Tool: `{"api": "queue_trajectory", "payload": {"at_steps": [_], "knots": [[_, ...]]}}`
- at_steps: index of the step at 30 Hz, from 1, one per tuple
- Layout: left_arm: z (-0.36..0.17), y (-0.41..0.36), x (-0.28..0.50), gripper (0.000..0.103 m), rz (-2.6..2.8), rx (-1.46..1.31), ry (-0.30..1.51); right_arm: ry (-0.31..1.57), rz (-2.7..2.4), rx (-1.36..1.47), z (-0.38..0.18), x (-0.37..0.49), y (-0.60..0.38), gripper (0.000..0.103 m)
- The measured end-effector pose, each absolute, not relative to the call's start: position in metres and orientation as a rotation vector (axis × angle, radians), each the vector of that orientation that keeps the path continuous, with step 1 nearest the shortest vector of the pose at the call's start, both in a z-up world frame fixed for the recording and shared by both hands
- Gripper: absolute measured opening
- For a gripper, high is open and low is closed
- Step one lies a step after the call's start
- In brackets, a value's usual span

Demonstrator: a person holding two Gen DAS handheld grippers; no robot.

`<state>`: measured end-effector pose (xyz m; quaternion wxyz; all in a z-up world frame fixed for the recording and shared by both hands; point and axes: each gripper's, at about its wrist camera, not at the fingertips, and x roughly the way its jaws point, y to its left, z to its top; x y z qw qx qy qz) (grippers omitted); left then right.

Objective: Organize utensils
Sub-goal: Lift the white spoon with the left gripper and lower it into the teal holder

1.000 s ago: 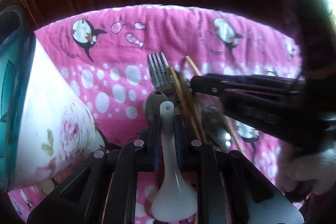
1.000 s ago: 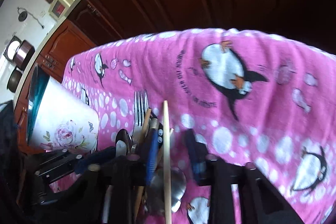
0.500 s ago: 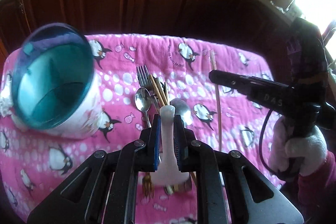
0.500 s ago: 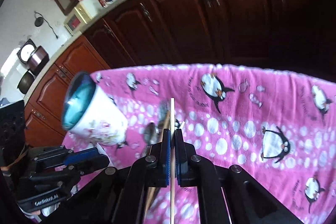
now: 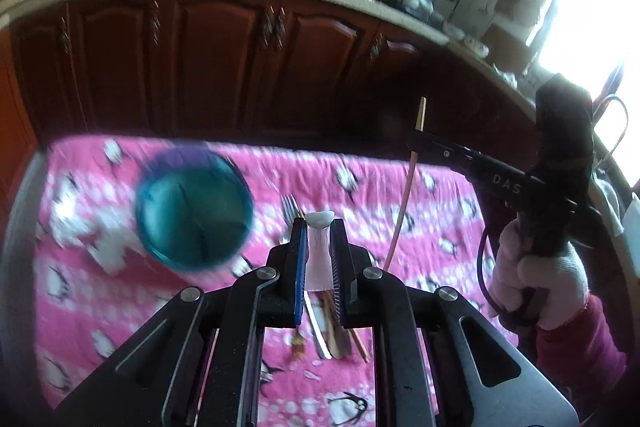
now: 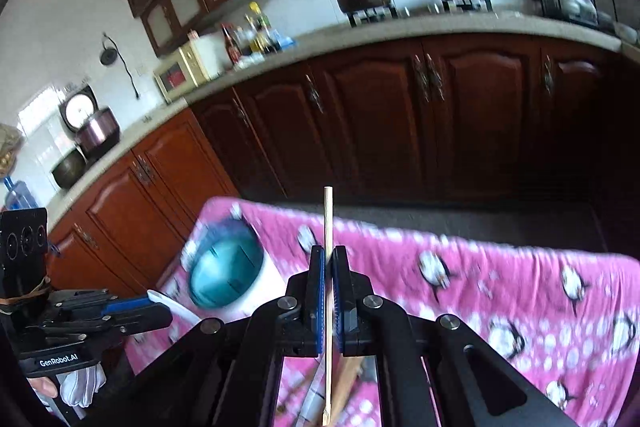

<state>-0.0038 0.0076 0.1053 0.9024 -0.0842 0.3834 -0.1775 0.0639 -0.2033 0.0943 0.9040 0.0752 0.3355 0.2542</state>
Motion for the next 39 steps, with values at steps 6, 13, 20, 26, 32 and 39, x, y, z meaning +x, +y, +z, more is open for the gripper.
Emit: {"api": "queue_trajectory", "payload": {"at_steps": [6, 13, 20, 26, 32, 39], "knots": [[0.155, 0.052, 0.009, 0.01, -0.239, -0.139, 0.674, 0.595, 0.589, 0.187, 0.132, 0.075, -0.161, 0.003], [0.136, 0.08, 0.04, 0.01, -0.108, -0.089, 0.677, 0.53, 0.6, 0.167, 0.134, 0.101, -0.097, 0.003], [0.091, 0.085, 0.058, 0.007, -0.09, -0.076, 0.767, 0.524, 0.551, 0.103, 0.093, 0.122, -0.059, 0.003], [0.076, 0.081, 0.068, 0.002, -0.106, -0.049, 0.806, 0.603, 0.552, 0.104, 0.056, 0.135, -0.057, 0.003], [0.074, 0.09, 0.072, 0.002, -0.097, -0.087, 0.822, 0.645, 0.592, 0.095, 0.041, 0.14, -0.054, 0.003], [0.081, 0.101, 0.067, 0.003, -0.071, -0.153, 0.792, 0.739, 0.666, 0.065, 0.023, 0.138, -0.046, 0.003]]}}
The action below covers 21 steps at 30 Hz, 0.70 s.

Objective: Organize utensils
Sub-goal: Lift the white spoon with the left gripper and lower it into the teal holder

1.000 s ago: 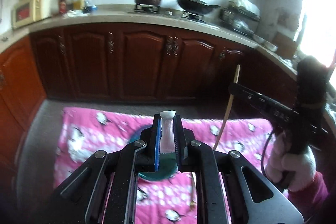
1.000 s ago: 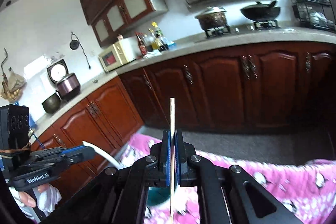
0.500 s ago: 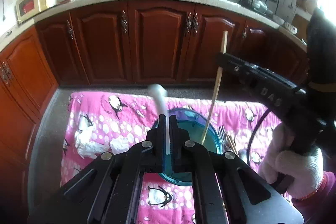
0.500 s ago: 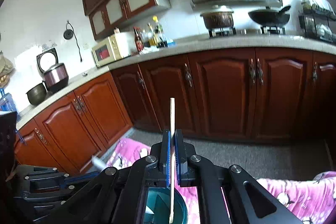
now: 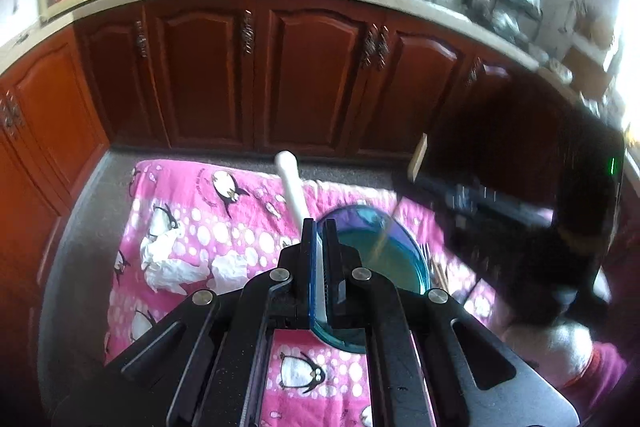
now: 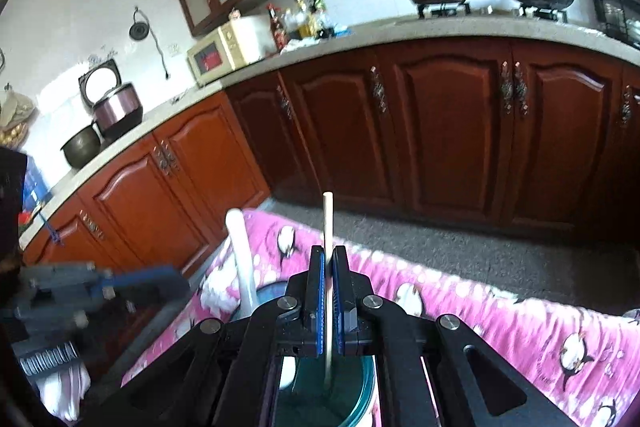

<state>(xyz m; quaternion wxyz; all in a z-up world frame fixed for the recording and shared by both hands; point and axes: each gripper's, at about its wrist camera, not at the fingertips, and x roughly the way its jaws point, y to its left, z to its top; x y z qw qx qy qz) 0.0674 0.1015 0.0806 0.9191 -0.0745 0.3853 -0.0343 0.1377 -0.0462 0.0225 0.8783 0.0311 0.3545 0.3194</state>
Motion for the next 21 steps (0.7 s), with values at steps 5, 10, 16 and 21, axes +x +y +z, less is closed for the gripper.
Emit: {"api": "queue_trajectory", "payload": {"at_steps": [5, 10, 16, 21], "knots": [[0.08, 0.13, 0.084, 0.037, -0.067, -0.302, 0.775, 0.768, 0.656, 0.072, 0.021, 0.134, -0.055, 0.029], [0.077, 0.14, 0.107, 0.047, -0.104, -0.38, 0.74, 0.756, 0.652, 0.133, 0.028, 0.127, -0.076, 0.038], [0.058, 0.137, 0.136, 0.041, -0.153, -0.406, 0.808, 0.757, 0.65, 0.196, 0.032, 0.124, -0.092, 0.038], [0.051, 0.132, 0.142, 0.011, -0.099, -0.378, 0.822, 0.767, 0.647, 0.206, 0.03, 0.123, -0.092, 0.038]]}}
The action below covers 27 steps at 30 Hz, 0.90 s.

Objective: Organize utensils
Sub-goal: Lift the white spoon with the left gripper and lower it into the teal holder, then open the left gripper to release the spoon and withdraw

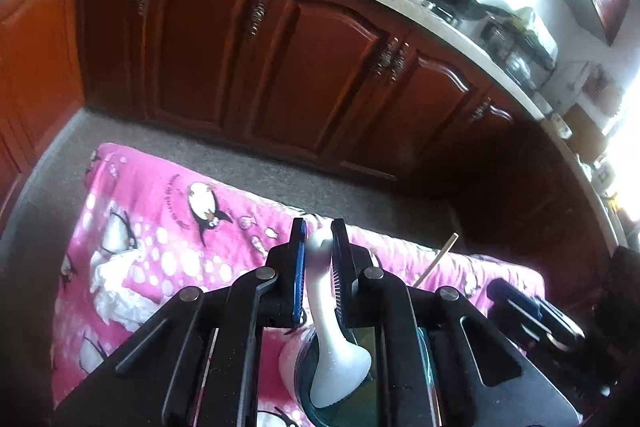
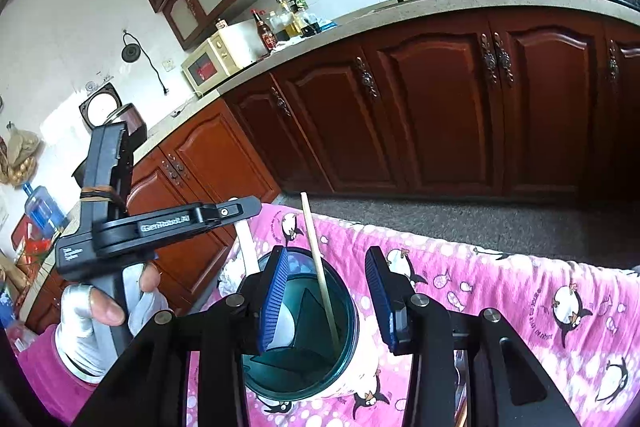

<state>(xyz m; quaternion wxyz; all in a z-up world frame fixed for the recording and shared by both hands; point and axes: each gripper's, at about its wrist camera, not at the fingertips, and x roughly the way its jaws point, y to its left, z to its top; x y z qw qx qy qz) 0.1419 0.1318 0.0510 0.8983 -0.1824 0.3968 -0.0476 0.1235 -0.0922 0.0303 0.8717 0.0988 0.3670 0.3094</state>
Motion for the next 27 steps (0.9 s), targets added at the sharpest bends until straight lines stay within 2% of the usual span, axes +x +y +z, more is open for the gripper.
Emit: {"api": "queue_trajectory", "payload": {"at_steps": [9, 17, 24, 26, 27], "knots": [[0.071, 0.104, 0.09, 0.006, 0.119, -0.21, 0.667, 0.772, 0.642, 0.238, 0.028, 0.116, -0.101, 0.039], [0.054, 0.075, 0.098, 0.006, 0.123, -0.09, 0.71, 0.79, 0.588, 0.242, 0.024, 0.101, -0.138, 0.04], [0.03, 0.08, 0.106, 0.006, 0.097, -0.143, 0.805, 0.869, 0.498, 0.251, 0.005, 0.089, -0.179, 0.042], [0.034, 0.082, 0.101, 0.011, 0.075, -0.157, 0.801, 0.889, 0.477, 0.247, 0.001, 0.087, -0.187, 0.043], [0.038, 0.082, 0.098, 0.022, 0.06, -0.164, 0.797, 0.903, 0.463, 0.239, -0.001, 0.086, -0.192, 0.044]]}}
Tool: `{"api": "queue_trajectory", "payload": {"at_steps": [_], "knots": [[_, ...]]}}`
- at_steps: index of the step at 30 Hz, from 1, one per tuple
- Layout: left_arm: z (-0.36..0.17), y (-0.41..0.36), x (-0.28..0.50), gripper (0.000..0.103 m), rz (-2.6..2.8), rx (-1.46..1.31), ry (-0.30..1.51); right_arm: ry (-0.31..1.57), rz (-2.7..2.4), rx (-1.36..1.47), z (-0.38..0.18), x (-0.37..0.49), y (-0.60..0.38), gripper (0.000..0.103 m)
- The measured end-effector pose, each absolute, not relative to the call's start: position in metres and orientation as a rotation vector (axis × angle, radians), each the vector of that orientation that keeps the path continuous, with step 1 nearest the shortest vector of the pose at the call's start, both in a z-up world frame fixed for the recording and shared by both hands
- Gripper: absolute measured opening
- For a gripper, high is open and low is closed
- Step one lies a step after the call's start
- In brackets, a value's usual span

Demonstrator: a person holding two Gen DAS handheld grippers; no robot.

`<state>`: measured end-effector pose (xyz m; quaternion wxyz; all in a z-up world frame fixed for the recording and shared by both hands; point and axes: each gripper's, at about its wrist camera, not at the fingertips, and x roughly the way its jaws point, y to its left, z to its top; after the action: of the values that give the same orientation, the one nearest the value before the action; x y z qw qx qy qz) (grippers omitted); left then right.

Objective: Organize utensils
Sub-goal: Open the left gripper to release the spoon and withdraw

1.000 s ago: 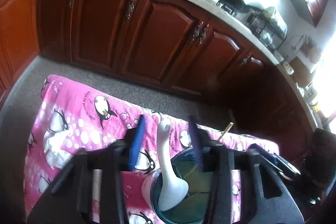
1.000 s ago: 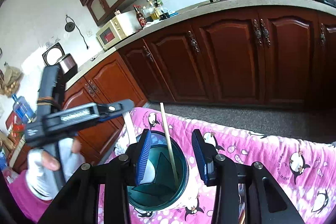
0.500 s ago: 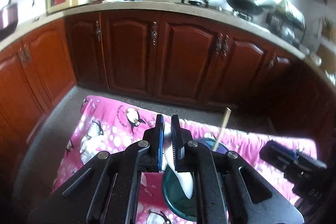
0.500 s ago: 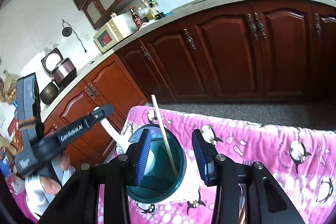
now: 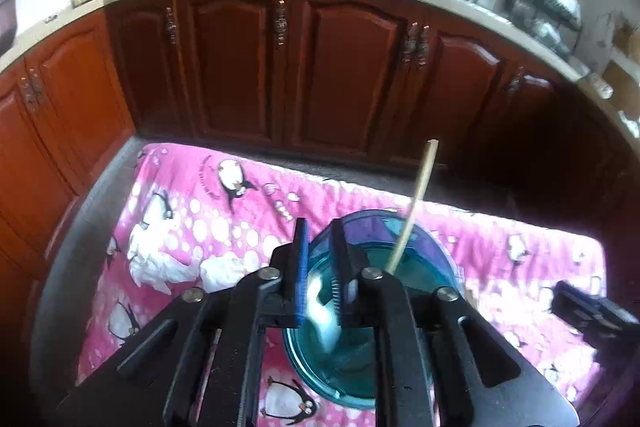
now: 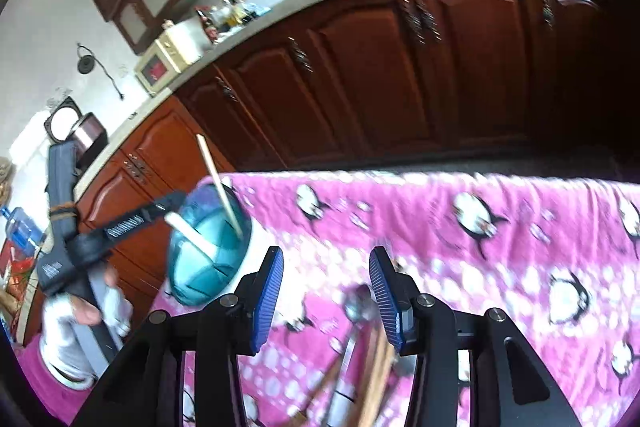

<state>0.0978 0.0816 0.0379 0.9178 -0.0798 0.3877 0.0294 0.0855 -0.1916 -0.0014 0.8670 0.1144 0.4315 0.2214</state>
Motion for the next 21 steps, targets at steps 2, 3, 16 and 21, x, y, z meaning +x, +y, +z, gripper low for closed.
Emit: {"api": "queue_trajectory", "payload": {"at_steps": [2, 3, 16, 21], "knots": [[0.049, 0.083, 0.09, 0.042, 0.037, -0.172, 0.787, 0.925, 0.441, 0.221, -0.006, 0.084, -0.198, 0.044], [0.055, 0.082, 0.085, 0.045, 0.029, -0.173, 0.778, 0.936, 0.429, 0.212, -0.009, 0.082, -0.201, 0.044], [0.075, 0.043, 0.019, 0.045, -0.065, -0.096, 0.762, 0.934, 0.373, 0.189, -0.005, 0.046, -0.206, 0.044], [0.065, 0.022, 0.009, 0.045, -0.084, -0.072, 0.776, 0.953, 0.37, 0.172, -0.01, 0.038, -0.202, 0.045]]}}
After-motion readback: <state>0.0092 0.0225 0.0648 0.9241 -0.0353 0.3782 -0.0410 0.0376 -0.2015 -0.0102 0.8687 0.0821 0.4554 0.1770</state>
